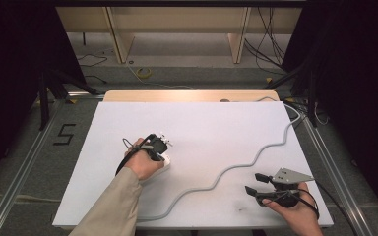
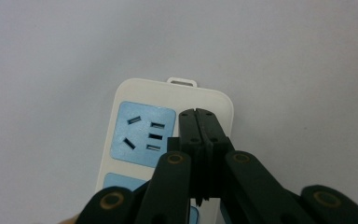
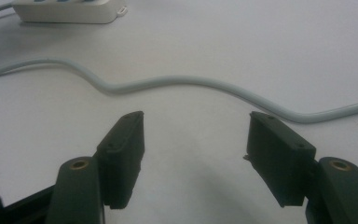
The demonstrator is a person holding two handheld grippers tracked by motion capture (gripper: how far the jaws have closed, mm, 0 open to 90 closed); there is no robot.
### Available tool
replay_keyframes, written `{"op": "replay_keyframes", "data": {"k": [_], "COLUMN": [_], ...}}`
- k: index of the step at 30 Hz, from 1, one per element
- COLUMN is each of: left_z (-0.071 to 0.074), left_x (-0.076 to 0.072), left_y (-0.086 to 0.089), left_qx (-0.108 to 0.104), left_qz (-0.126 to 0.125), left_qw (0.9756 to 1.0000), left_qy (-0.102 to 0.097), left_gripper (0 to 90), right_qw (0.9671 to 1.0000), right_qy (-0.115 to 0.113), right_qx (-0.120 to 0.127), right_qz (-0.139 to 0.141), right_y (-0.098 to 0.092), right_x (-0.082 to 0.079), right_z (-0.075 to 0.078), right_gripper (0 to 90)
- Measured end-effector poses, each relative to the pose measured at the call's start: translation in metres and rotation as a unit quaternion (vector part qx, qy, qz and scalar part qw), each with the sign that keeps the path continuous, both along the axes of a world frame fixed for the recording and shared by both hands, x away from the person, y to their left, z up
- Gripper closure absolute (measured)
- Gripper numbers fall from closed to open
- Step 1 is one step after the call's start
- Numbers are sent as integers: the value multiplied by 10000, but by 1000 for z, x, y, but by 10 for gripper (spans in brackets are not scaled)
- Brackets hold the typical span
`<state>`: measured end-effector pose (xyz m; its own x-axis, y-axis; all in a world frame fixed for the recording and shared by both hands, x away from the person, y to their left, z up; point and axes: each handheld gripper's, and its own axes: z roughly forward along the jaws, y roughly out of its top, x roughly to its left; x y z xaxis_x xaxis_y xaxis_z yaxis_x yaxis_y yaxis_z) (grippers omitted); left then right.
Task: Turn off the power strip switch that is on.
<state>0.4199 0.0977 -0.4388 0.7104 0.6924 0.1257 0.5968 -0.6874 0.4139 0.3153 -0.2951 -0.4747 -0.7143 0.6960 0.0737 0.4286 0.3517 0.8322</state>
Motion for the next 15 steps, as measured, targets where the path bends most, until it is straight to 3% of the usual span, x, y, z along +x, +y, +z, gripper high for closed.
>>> {"op": "replay_keyframes", "data": {"k": [5,15], "left_z": [1,1], "left_x": [0,1], "left_y": [-2,-3], "left_qx": [94,84], "left_qz": [-9,31], "left_qw": [10000,9999], "left_qy": [23,63], "left_gripper": [900,900], "right_qw": [10000,10000], "right_qy": [3,24], "right_qx": [2,-1], "right_qz": [-3,0], "right_y": [0,0], "right_x": [0,0], "right_z": [0,0], "right_gripper": [376,376]}}
